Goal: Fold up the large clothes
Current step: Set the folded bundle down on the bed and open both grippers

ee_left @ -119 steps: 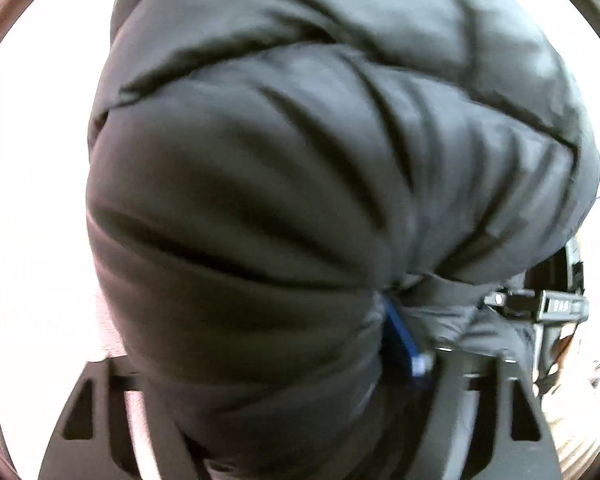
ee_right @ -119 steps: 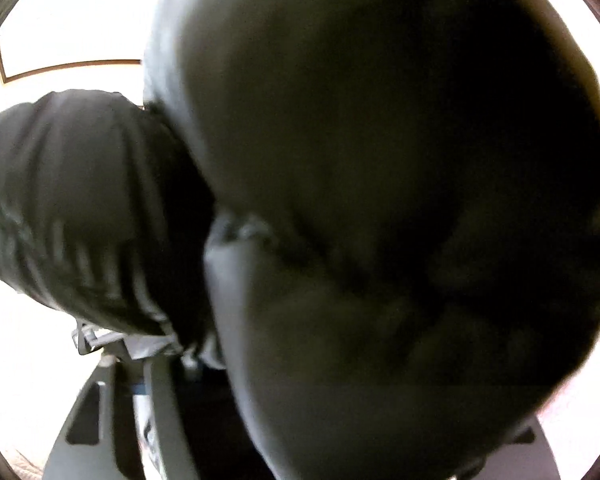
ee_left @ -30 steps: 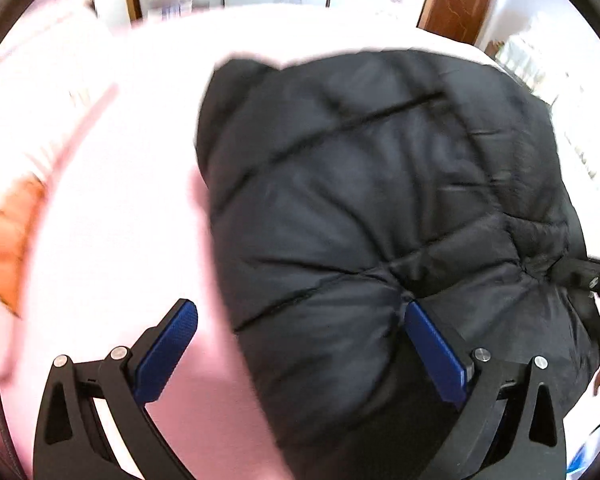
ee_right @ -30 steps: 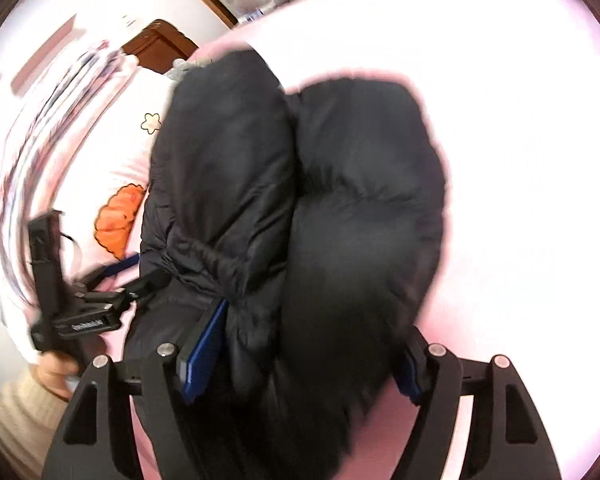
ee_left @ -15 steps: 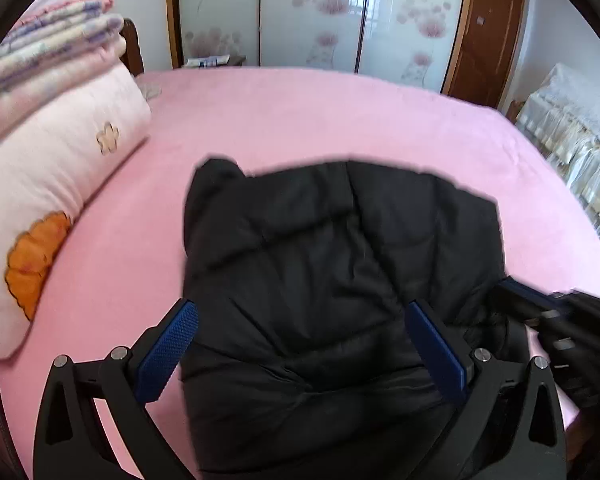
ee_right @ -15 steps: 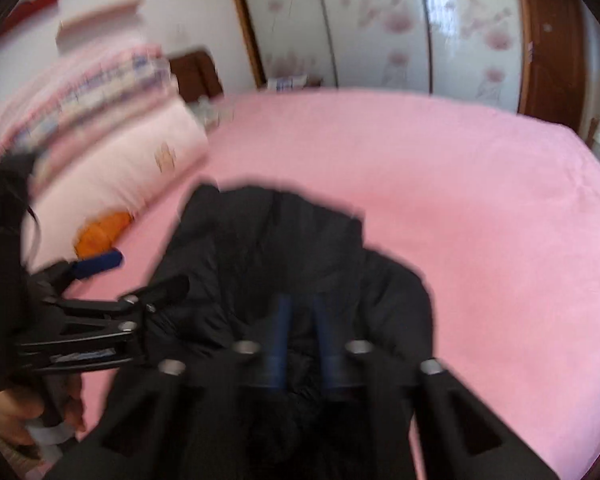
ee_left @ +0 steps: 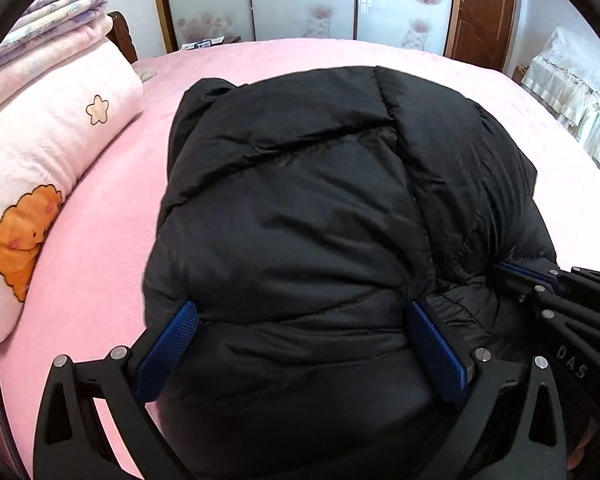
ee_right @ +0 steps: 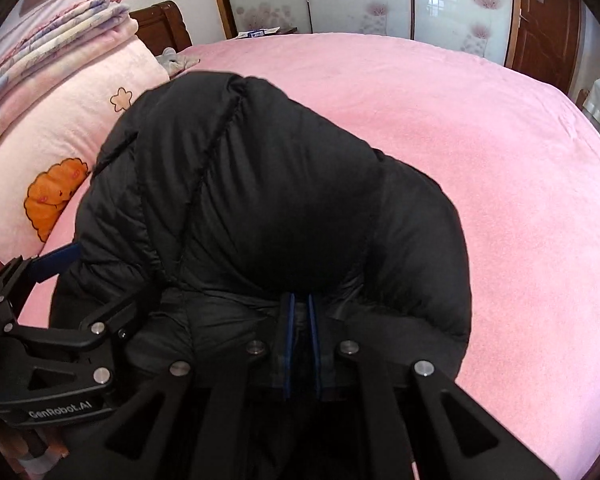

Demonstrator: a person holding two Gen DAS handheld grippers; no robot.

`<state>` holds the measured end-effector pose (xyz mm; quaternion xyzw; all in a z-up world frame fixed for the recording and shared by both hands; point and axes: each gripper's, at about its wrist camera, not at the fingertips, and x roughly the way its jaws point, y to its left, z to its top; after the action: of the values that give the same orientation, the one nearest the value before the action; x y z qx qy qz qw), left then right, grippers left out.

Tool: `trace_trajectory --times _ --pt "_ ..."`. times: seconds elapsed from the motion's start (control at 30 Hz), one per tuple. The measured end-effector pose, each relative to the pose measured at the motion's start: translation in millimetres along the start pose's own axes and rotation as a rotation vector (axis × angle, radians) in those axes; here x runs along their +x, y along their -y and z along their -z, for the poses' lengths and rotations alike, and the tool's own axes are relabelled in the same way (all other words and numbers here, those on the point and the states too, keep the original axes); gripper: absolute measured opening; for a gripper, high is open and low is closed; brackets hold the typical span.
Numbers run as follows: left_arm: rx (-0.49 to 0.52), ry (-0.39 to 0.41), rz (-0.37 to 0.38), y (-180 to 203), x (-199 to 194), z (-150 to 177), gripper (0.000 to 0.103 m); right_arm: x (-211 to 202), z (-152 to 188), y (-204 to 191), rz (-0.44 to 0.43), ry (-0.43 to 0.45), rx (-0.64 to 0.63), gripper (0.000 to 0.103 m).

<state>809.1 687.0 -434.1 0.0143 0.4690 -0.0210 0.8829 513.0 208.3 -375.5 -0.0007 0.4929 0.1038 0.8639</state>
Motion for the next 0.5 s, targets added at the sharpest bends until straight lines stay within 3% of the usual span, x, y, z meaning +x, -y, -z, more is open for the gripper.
trace_trajectory --times 0.17,0.27,0.43,0.5 --pt "-0.049 0.021 -0.005 0 -57 -14 0.103 -56 -12 8 -0.052 0.060 0.084 0.009" --pt "-0.073 0.028 -0.013 5 -92 -15 0.103 -96 -9 12 -0.082 0.072 0.105 0.021" --pt "-0.074 -0.003 -0.044 29 -143 5 0.103 -147 15 4 -0.113 0.043 0.056 0.024" --pt "-0.094 -0.010 -0.016 42 -165 15 0.103 -176 28 -5 -0.107 0.041 0.019 0.024"
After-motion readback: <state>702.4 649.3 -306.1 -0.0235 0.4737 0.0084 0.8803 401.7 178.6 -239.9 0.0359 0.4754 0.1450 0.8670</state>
